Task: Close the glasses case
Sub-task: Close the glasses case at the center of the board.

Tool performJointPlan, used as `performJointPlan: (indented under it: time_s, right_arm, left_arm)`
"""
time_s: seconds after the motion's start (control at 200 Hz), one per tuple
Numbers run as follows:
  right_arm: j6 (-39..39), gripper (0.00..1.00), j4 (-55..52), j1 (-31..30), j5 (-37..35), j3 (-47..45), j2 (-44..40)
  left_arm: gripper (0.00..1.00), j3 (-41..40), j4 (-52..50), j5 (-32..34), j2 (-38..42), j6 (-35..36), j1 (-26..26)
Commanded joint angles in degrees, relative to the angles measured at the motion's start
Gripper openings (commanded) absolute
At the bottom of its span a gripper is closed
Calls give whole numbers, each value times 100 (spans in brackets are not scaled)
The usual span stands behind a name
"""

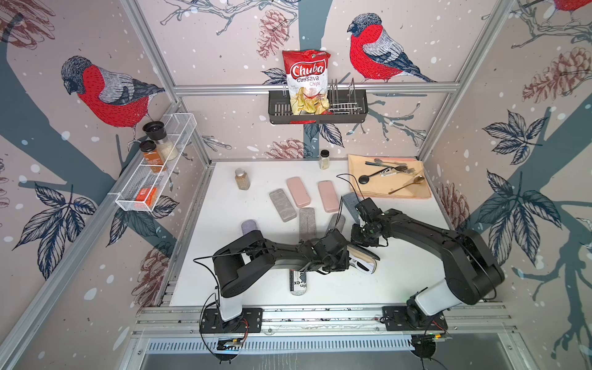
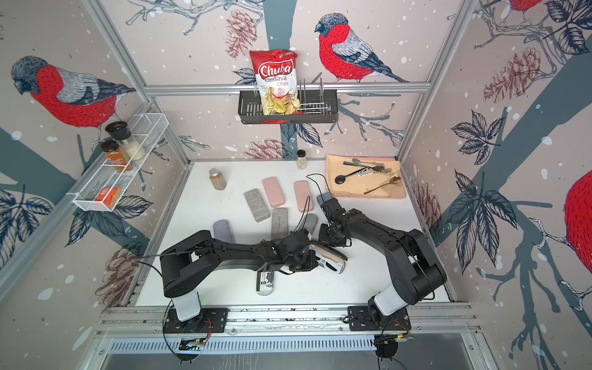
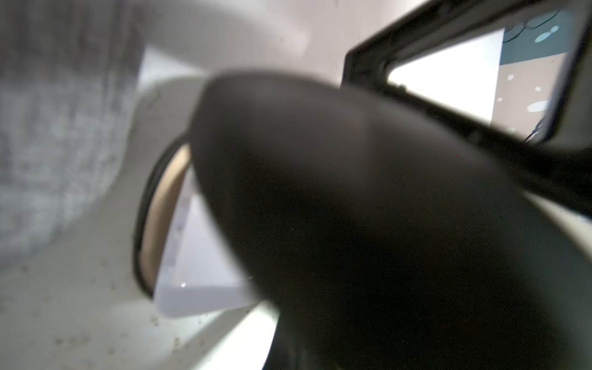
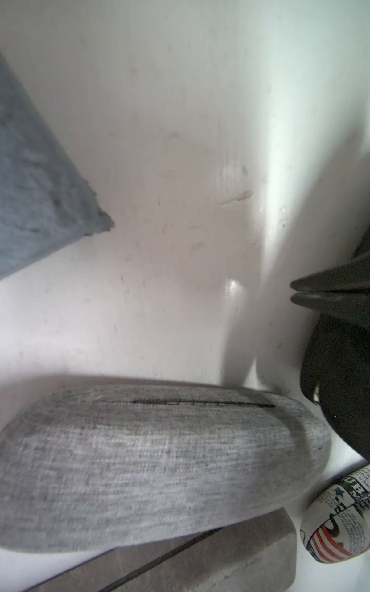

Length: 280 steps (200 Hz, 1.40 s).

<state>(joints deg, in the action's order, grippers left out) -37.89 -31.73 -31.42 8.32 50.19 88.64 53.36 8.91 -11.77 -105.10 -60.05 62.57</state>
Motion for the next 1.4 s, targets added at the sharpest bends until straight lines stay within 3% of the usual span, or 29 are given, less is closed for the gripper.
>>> performJointPlan:
  time_s: [0.0, 0.775, 1.396]
  right_arm:
    - [-78, 7, -264, -22, -9, 30, 0]
    - [-26, 7, -355, 48, -159, 124, -99]
    - [-60, 7, -428, 84, -212, -124, -439]
  left_arm:
    - [0, 9, 209, 149, 67, 24, -25]
    - [0, -162, 23, 149, 323, 42, 28]
    - [0, -647, -120, 464, 632, -301, 440]
